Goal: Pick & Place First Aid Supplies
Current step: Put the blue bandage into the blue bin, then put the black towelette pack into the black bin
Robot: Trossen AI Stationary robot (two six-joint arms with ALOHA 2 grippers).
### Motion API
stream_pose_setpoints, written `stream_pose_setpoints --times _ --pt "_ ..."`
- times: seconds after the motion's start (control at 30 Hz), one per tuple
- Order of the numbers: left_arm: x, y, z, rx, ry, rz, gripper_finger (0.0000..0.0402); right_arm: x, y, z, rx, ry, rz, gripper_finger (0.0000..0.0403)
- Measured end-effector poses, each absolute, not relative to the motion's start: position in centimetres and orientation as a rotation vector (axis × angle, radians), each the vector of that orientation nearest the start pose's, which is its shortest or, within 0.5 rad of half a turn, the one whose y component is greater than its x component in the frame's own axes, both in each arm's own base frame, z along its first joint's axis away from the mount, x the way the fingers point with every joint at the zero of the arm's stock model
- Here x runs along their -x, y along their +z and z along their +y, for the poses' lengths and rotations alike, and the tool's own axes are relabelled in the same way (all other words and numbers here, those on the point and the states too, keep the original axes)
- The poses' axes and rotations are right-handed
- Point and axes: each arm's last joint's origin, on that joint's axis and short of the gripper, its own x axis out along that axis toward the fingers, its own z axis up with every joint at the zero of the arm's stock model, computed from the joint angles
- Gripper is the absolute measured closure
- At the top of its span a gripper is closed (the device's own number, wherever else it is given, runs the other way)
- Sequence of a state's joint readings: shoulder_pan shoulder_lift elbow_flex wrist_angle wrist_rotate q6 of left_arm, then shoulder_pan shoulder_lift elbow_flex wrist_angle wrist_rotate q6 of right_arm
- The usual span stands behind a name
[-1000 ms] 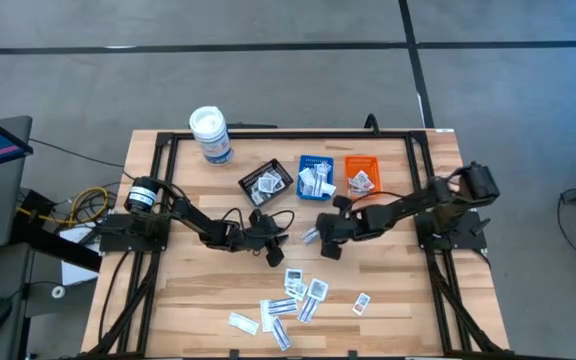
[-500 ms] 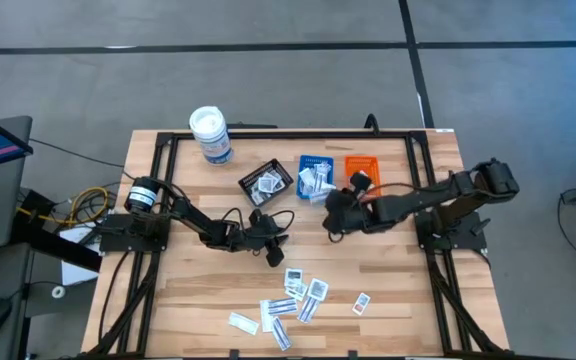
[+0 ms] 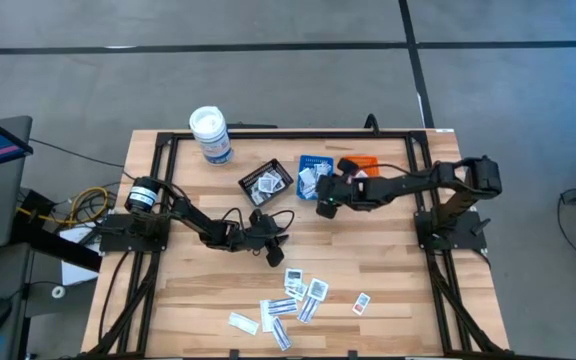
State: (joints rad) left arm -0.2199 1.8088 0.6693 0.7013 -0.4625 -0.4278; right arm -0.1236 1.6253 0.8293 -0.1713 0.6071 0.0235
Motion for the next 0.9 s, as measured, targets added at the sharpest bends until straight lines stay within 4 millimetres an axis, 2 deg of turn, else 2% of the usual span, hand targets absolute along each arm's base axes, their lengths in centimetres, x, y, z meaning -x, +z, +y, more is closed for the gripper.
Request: stream_pose_setpoints --times 0.27,0.4,0.5,0.67,0.8,0.9 --pt "-31.9 12.3 -5.8 0.272 0.322 0.353 0.0298 -30.3 17.2 -5.7 0.252 -0.727 0.922 0.0316" --pt "-31.9 12.3 -5.8 0.270 0.321 0.353 0.0298 -31.1 18.6 -4.9 0.203 -0.685 0.937 0.0303" --pt "-31.9 12.3 -5.8 0.270 0.322 0.353 0.0298 -31.7 19.8 -3.2 0.152 -0.581 0.967 0.0301" --pt "-31.9 12.3 -5.8 0.270 0.320 0.354 0.0298 -31.9 21.0 1.3 0.199 -0.404 1.010 0.0309" --pt "-31.9 12.3 -5.9 0.276 0.302 0.357 0.0298 -31.4 21.1 5.3 0.265 -0.292 1.015 0.0323" --pt "-31.9 12.3 -5.9 0.278 0.299 0.357 0.0298 -30.4 21.2 7.4 0.279 -0.237 1.041 0.0328"
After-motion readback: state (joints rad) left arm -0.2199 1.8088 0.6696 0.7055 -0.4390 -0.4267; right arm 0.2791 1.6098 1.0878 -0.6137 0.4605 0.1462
